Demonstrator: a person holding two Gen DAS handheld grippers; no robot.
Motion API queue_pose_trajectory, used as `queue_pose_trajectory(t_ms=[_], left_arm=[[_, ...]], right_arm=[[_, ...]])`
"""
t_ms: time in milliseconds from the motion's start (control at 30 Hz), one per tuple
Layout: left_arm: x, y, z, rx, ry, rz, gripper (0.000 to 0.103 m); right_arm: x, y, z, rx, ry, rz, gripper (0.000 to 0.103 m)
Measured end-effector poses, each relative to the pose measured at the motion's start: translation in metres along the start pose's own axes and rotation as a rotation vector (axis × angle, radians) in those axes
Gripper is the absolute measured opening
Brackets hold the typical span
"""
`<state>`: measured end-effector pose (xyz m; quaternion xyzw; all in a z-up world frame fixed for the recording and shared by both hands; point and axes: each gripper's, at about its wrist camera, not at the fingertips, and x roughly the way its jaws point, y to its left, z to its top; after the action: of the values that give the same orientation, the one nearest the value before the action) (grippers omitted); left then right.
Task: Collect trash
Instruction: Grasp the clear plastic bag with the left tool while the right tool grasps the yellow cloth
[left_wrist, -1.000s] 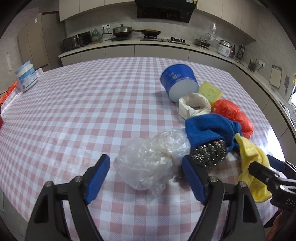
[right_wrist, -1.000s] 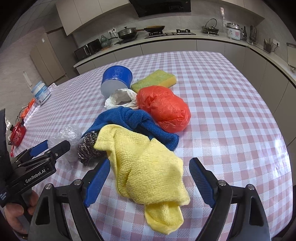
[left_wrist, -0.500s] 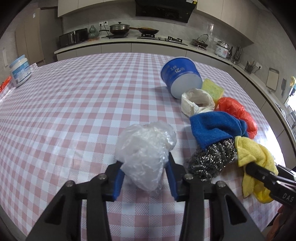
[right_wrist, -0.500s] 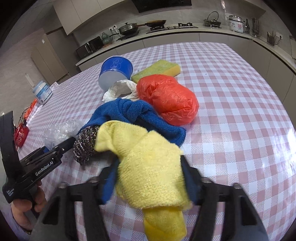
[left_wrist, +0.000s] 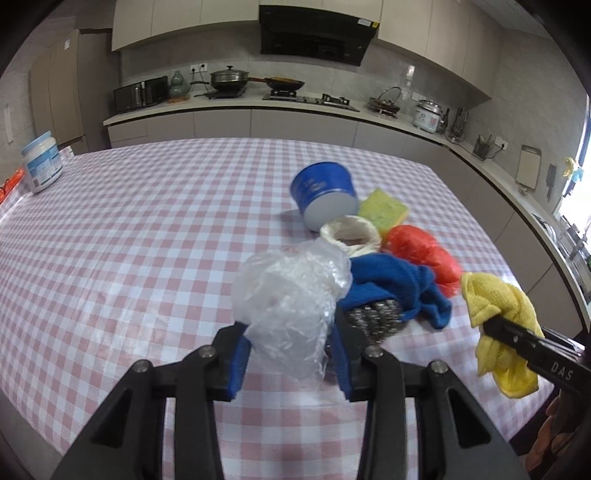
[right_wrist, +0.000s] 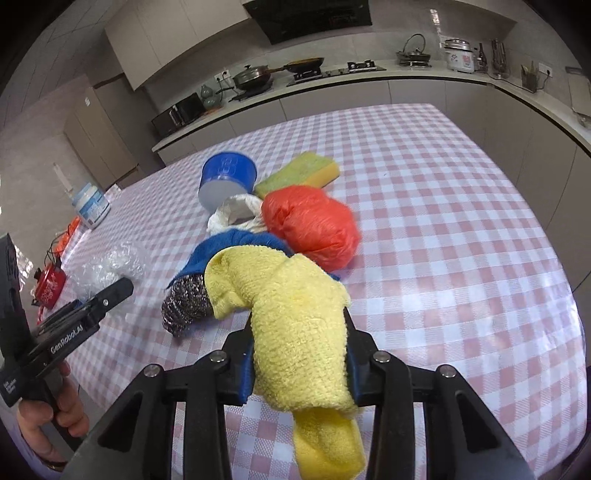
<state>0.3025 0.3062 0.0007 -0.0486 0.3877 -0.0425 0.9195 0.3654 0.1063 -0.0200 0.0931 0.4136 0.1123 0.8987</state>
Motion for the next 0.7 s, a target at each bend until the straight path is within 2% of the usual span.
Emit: queue_pose_trajectory(t_ms=[433, 700], left_arm=[[0.003, -0.057, 0.008, 0.122, 0.002, -0.160, 0.040], [0.002, -0.078, 0.008, 0.171, 0.004, -0.220, 0.040]], right_arm=[[-0.048, -0.027, -0.012, 0.099, -0.076, -0.113, 0.040], [-0.069, -0.033, -0.015, 0.132, -0.105, -0.161, 0.040]])
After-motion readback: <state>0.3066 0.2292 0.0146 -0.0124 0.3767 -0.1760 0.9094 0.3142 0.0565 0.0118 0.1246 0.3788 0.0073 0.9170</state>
